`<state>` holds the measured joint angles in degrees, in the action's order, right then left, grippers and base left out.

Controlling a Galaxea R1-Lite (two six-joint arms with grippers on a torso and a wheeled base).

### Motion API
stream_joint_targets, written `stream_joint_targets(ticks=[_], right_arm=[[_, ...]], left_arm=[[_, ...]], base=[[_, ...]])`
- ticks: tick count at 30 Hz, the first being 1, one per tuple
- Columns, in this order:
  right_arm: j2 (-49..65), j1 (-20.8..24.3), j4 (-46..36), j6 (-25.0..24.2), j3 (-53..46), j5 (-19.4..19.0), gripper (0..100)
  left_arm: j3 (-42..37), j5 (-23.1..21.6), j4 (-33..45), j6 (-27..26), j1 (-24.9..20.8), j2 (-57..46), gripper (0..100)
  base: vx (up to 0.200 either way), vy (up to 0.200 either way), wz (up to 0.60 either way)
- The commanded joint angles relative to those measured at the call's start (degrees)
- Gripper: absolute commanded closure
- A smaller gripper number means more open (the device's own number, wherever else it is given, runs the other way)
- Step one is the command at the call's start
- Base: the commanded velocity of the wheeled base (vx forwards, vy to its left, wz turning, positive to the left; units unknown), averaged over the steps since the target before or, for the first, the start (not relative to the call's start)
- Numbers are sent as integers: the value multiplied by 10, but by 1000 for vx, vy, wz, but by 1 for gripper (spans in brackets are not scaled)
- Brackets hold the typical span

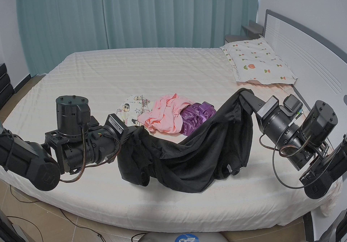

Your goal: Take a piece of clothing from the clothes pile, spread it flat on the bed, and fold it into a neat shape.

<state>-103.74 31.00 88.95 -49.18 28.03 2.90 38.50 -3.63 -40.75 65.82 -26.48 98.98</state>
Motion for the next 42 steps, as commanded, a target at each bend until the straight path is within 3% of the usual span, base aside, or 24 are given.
stream_joint_targets(ticks=[1,10,42], right_arm=[[-9,-1,9,0,0,0,100],[-8,0,9,0,-1,0,100],[-11,7,9,2,-6,0,100]], left_arm=[[1,0,0,0,-1,5,100],[1,-1,0,1,8,1,100],[-16,-22,6,1,25,-79,100]], base=[[0,0,0],[0,0,0],[0,200,0]])
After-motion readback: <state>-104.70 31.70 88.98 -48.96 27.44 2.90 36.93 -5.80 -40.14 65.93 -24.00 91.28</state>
